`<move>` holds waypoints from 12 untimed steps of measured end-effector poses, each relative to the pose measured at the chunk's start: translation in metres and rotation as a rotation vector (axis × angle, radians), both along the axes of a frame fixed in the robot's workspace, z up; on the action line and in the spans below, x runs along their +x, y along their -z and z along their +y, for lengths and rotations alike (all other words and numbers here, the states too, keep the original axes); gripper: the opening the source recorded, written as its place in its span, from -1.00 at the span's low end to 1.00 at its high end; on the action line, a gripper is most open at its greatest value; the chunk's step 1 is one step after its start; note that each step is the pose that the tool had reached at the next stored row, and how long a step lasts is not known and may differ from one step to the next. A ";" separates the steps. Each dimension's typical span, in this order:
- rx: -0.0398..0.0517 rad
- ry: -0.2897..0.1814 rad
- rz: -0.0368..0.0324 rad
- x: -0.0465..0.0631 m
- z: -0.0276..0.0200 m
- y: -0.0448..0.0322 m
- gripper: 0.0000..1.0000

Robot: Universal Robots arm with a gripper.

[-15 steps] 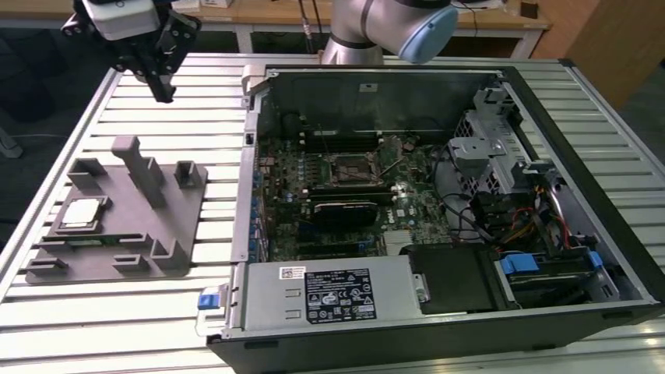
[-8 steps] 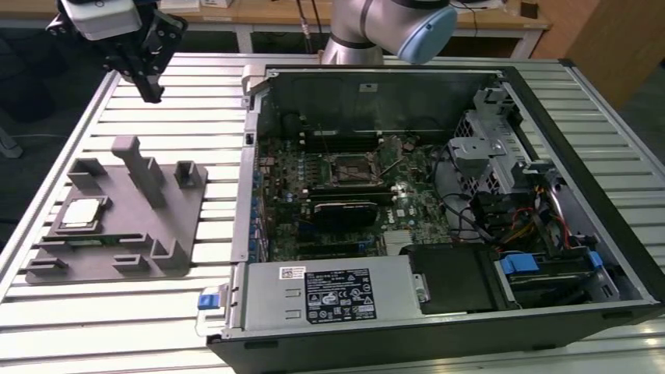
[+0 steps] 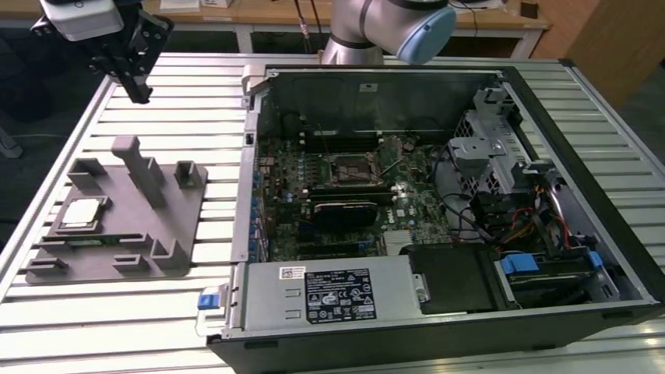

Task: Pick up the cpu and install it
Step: 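Reach for the cpu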

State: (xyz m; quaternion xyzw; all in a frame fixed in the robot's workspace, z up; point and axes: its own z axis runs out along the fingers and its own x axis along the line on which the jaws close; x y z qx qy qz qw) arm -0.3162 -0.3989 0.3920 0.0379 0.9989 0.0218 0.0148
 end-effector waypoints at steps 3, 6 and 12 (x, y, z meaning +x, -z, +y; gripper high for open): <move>0.0000 0.000 0.0000 -0.004 0.0000 0.0009 -0.79; 0.0000 0.000 0.0000 -0.008 0.0000 0.0017 -0.79; 0.0001 0.000 -0.0001 -0.015 0.0000 0.0033 -0.79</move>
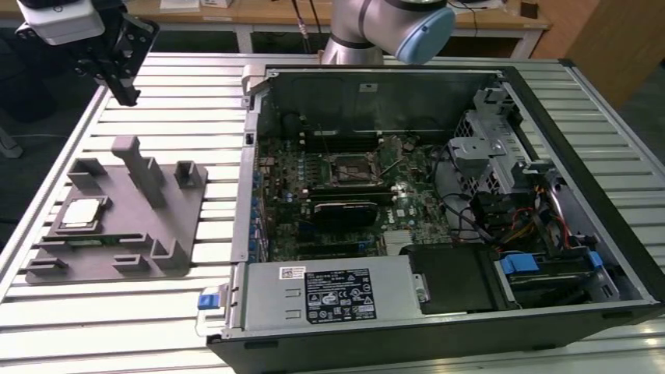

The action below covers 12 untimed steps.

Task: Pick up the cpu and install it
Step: 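Reach for the cpu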

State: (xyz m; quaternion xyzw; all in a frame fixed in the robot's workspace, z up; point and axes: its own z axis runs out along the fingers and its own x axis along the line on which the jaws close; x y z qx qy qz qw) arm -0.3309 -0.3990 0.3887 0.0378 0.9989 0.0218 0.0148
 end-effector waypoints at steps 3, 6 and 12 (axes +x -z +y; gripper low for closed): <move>0.0000 0.000 0.0001 -0.003 0.0000 0.0006 -0.79; 0.0000 0.000 0.0000 -0.006 0.0000 0.0011 -0.79; -0.0001 0.000 0.0001 -0.010 0.0000 0.0019 -0.79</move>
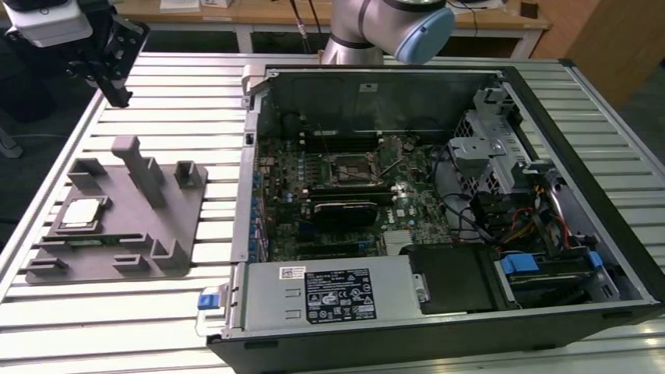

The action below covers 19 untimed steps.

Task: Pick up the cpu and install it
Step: 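Reach for the cpu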

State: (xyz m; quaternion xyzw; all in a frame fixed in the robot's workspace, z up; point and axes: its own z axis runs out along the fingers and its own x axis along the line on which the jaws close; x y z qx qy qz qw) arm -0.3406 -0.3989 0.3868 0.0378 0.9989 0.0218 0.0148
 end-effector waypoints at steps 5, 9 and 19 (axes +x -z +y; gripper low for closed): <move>0.0000 0.000 0.0000 -0.004 0.0000 0.0006 -0.79; 0.0000 0.000 0.0000 -0.007 0.0000 0.0010 -0.79; 0.0000 0.000 0.0000 -0.016 -0.0008 0.0043 -0.79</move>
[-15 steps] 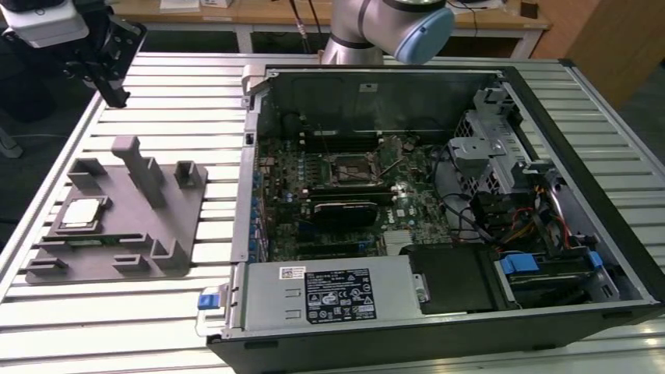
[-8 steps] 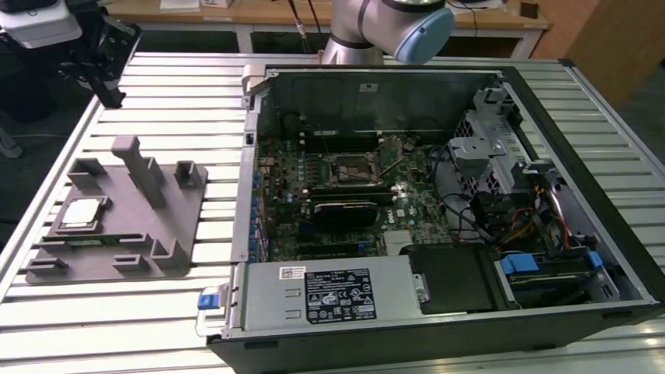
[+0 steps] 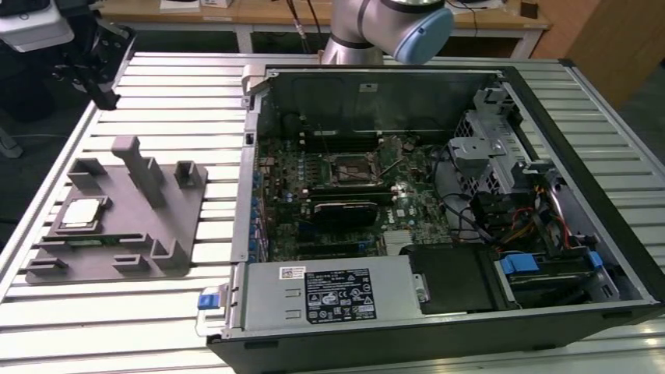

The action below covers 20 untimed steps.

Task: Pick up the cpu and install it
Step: 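Reach for the cpu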

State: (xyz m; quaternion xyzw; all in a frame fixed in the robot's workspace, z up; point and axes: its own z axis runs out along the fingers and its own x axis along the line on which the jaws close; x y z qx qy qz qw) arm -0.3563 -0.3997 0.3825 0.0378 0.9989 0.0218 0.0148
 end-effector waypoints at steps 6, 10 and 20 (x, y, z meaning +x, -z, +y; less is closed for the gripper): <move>0.0000 0.000 -0.0001 -0.007 -0.0034 0.0058 -0.79; 0.0000 0.000 -0.0001 -0.013 -0.0043 0.0089 -0.79; 0.0000 0.000 -0.0001 -0.023 -0.0052 0.0154 -0.79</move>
